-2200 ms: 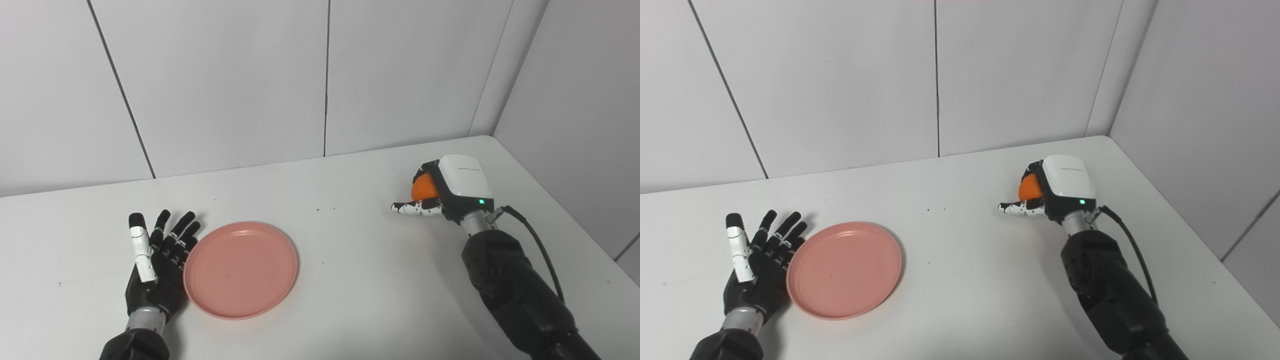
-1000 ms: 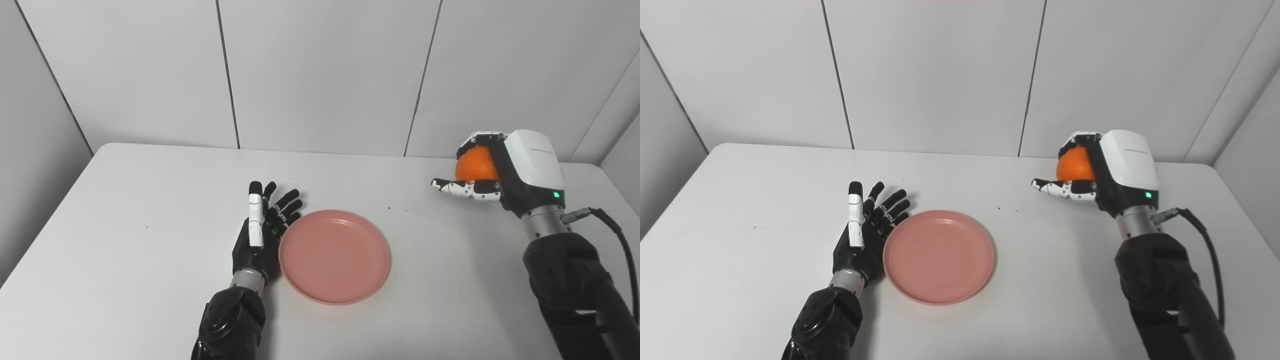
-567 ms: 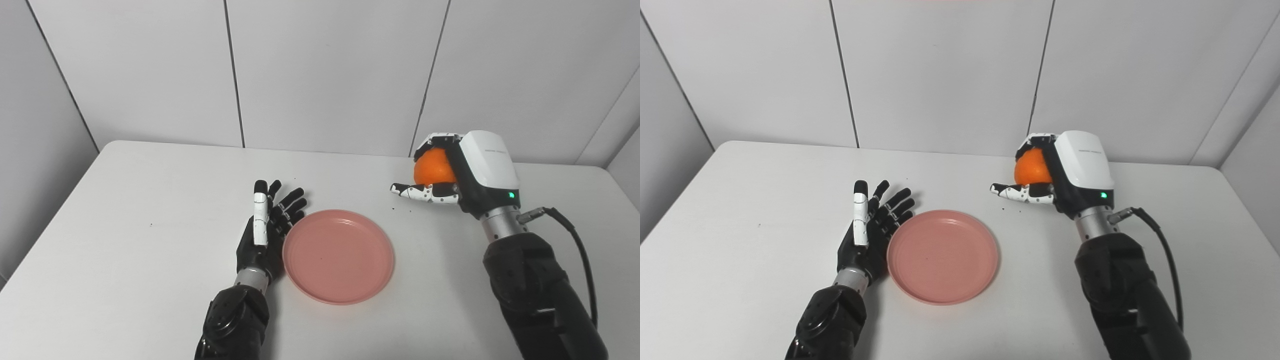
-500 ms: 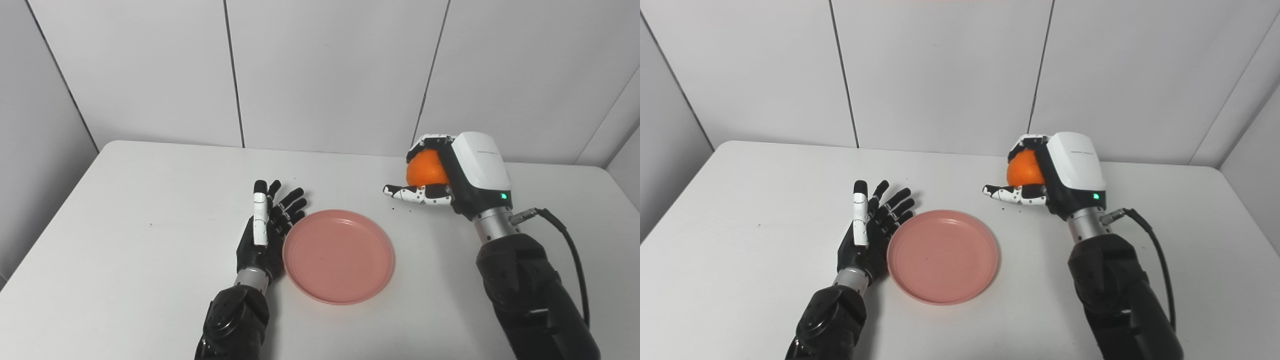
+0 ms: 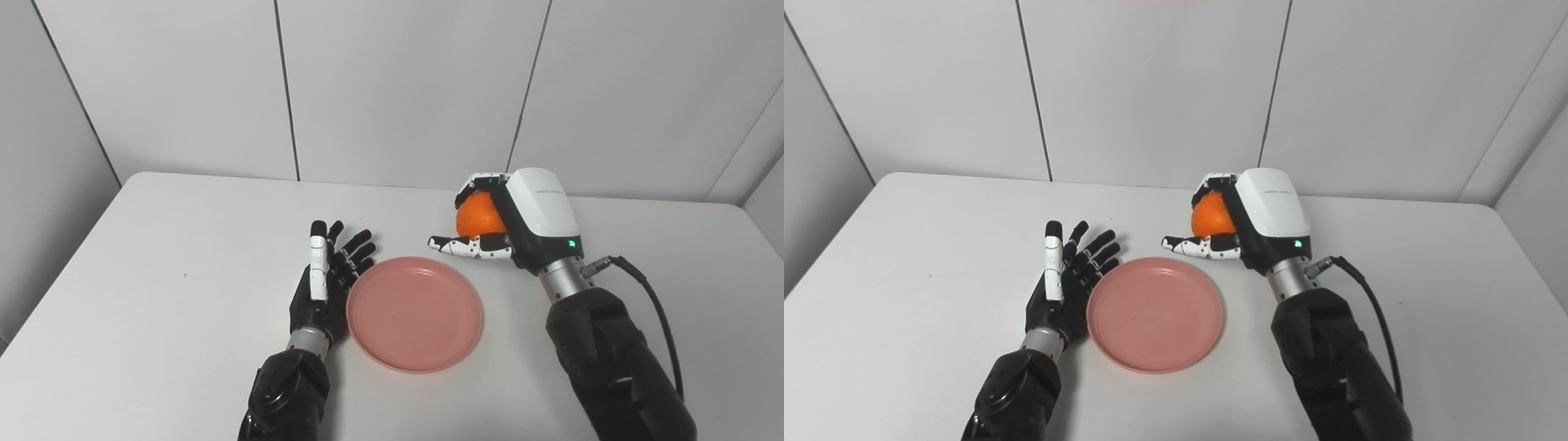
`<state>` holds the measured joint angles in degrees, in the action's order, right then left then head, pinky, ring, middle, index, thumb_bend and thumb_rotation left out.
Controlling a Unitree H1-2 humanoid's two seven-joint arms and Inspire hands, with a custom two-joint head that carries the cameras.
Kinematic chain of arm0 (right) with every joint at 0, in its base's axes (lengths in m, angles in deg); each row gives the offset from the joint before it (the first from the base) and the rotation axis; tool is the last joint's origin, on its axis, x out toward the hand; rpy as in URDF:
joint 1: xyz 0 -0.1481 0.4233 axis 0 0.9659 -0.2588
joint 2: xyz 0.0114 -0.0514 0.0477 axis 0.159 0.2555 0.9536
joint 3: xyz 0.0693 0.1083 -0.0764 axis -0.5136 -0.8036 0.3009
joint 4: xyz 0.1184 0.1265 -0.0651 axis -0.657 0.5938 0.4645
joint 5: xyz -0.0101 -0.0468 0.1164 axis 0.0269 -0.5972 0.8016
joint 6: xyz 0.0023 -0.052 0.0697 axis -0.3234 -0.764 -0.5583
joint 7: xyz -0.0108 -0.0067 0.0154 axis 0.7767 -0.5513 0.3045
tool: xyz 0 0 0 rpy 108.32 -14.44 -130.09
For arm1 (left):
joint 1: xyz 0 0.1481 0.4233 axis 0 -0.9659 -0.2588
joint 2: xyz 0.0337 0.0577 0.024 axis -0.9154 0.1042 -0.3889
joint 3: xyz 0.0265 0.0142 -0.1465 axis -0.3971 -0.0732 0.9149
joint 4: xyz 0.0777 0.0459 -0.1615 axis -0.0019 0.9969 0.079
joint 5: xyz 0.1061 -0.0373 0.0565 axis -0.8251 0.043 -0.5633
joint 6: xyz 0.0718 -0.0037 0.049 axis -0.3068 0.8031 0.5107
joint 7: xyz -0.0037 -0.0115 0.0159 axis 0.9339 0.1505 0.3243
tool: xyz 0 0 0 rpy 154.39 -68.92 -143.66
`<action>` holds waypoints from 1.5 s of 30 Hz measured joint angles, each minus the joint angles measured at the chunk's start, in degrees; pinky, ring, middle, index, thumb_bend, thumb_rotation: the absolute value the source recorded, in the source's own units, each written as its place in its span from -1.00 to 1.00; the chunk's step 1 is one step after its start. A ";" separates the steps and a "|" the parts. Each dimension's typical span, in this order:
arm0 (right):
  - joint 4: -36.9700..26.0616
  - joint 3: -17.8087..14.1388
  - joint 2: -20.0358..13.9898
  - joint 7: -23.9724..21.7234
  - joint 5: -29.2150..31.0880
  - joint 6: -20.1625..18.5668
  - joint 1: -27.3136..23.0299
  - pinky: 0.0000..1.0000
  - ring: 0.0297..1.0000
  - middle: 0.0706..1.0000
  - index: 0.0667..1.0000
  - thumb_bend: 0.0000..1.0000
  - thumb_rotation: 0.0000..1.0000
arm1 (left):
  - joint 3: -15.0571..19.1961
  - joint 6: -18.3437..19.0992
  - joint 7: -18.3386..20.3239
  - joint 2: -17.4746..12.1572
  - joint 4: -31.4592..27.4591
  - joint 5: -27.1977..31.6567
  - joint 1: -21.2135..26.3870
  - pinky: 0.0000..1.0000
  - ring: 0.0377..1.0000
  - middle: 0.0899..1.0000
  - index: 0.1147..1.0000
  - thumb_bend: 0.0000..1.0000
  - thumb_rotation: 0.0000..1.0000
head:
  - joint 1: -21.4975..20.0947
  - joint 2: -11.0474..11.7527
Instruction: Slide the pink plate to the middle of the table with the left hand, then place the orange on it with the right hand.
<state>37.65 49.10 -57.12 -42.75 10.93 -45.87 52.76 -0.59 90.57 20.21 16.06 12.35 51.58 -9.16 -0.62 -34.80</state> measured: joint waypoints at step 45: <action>10.81 8.13 3.90 0.21 -2.25 2.90 3.79 -0.73 -0.67 -0.58 -0.46 0.28 -0.19 | 0.04 0.00 0.40 -0.01 0.05 0.05 0.01 0.71 0.69 0.68 0.95 0.74 0.85 | -0.44 -1.41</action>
<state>48.46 57.23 -53.22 -42.53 8.68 -42.97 56.55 -0.54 90.58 20.60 16.05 12.40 51.63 -9.16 -1.05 -36.21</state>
